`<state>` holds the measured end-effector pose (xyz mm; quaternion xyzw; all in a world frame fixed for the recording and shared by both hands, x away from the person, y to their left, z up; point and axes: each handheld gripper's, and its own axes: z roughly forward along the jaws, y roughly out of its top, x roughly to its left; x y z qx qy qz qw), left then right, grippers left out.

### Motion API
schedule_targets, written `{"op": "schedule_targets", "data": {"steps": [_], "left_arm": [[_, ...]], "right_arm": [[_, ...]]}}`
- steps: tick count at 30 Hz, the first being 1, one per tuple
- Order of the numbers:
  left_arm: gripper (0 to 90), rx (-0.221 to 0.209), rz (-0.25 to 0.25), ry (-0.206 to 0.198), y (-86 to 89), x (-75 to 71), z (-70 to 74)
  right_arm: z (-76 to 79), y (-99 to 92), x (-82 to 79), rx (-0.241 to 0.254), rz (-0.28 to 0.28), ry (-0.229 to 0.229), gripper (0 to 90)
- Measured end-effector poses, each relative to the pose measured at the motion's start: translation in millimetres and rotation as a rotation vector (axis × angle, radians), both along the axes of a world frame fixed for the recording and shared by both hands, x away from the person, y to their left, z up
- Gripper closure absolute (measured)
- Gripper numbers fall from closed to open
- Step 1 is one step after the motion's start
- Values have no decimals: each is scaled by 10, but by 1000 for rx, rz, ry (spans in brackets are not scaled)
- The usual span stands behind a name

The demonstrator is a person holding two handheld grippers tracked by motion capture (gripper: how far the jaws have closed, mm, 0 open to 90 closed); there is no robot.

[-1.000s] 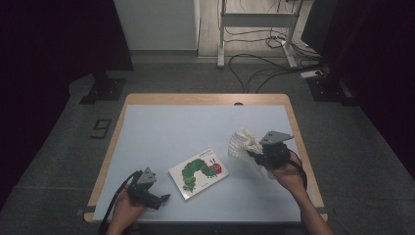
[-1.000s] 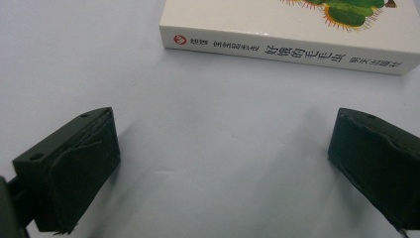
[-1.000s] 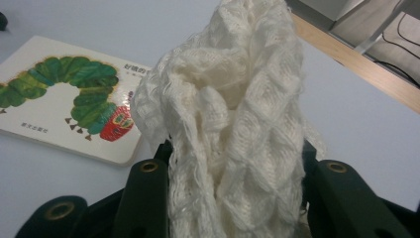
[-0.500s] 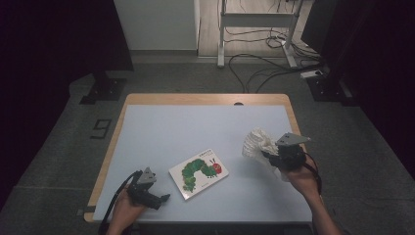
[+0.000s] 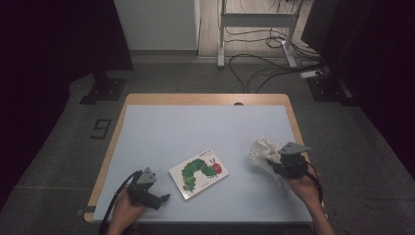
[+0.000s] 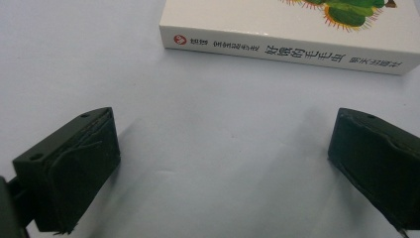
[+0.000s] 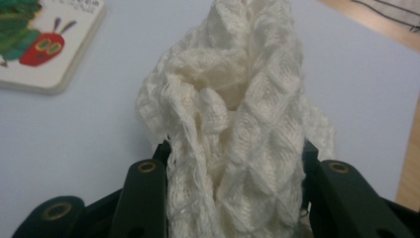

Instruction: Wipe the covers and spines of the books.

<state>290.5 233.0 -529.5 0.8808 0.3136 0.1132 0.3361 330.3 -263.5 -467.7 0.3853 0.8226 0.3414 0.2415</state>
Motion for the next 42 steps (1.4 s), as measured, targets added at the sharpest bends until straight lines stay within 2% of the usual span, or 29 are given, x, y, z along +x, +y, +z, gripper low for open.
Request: {"op": "schedule_targets", "data": {"steps": [10, 15, 19, 21, 23, 26, 28, 32, 42], "left_arm": [[0, 0, 0, 0, 0, 0, 0], [0, 0, 0, 0, 0, 0, 0], [0, 0, 0, 0, 0, 0, 0], [0, 0, 0, 0, 0, 0, 0], [0, 0, 0, 0, 0, 0, 0], [0, 0, 0, 0, 0, 0, 0], [0, 0, 0, 0, 0, 0, 0], [0, 0, 0, 0, 0, 0, 0], [0, 0, 0, 0, 0, 0, 0]], "right_arm": [[-387, -8, 6, 1, -19, 56, 528], [-493, -9, 2, 2, -11, 72, 486], [-527, 3, -1, -6, -5, 83, 408], [-527, 10, 7, -15, -2, 92, 344], [-515, 17, 9, -26, -13, 92, 243], [-480, 11, 14, -20, -31, 100, 136], [-445, -5, 10, -12, -31, 96, 122], [-359, -24, -6, -14, -39, 84, 4], [-113, -41, -30, -15, -36, 38, 0]]}}
